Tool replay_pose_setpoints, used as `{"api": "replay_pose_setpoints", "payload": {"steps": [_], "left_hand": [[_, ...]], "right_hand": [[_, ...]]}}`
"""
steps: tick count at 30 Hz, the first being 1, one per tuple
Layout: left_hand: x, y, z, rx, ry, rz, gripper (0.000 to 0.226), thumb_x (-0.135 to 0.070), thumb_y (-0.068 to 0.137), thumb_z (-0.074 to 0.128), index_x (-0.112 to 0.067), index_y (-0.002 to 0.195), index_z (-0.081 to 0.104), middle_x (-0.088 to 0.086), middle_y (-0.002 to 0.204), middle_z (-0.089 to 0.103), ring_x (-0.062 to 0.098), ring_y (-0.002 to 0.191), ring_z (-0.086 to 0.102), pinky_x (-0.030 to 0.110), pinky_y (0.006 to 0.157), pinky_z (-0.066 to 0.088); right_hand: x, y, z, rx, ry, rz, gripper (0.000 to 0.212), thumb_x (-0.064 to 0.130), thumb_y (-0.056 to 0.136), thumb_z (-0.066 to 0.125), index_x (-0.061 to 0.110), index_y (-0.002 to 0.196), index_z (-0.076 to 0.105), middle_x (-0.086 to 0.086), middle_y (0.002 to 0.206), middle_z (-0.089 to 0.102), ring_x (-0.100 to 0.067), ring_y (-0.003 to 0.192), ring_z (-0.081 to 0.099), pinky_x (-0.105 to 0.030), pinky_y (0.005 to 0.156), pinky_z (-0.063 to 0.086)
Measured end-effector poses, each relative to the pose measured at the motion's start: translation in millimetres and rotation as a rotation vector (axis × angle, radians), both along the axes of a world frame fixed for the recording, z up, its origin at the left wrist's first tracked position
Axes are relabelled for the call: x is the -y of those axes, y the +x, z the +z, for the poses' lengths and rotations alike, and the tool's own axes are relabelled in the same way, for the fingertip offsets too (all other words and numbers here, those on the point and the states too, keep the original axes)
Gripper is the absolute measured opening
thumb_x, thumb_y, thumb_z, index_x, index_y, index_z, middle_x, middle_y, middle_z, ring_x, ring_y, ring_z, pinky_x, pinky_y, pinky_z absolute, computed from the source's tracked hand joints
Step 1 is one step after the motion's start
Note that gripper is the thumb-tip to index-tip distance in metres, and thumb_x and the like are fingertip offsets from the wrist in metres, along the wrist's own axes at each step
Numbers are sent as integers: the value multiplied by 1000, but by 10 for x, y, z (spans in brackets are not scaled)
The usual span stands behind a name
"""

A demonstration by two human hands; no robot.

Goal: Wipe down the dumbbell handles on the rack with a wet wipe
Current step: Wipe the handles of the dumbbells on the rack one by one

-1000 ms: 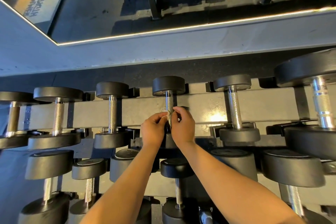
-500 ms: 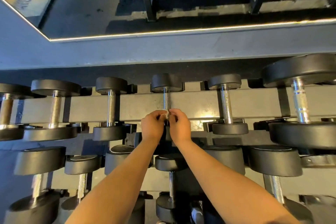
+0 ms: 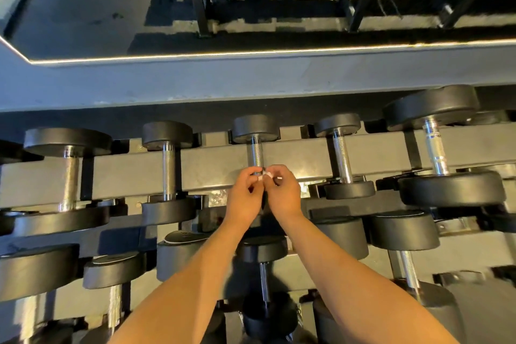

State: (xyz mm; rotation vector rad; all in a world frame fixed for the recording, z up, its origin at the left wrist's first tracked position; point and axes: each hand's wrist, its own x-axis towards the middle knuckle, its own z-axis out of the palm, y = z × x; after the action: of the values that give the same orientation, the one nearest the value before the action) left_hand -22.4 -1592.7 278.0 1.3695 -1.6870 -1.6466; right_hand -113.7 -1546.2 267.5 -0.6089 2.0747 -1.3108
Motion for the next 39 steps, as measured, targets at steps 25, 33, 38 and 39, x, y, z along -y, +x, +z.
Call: {"api": "replay_pose_setpoints", "payload": {"steps": [25,33,38,39], "left_hand": [[204,-236,-268,129,-130,97,38,-28,110,37,-34,145,49,-12,136,51,5,116,50,24,94,39],[209,-235,-255,135,-116,101,39,-27,110,36,-35,145,49,-11,139,52,4,118,49,24,96,38],[200,-236,-249,135,-108,114,39,-28,109,37,-34,146,49,-10,142,51,3,119,49,22,95,38],[201,-237,-253,137,-109,114,39,-29,109,37,-34,146,49,-10,142,51,2,117,48,20,94,37]], "right_hand": [[430,-242,-71,-35,65,-185,16,8,97,60,20,104,68,9,91,65,-2,84,60,-10,66,43],[622,-327,-26,9,126,-39,16,7,96,61,21,102,67,9,93,64,-5,85,60,-13,70,47],[302,-266,-89,68,166,-96,26,1,93,63,20,108,55,0,99,63,-16,86,65,-26,72,56],[275,-262,-84,64,141,-121,26,1,93,63,19,108,53,0,99,62,-13,85,64,-23,71,55]]}}
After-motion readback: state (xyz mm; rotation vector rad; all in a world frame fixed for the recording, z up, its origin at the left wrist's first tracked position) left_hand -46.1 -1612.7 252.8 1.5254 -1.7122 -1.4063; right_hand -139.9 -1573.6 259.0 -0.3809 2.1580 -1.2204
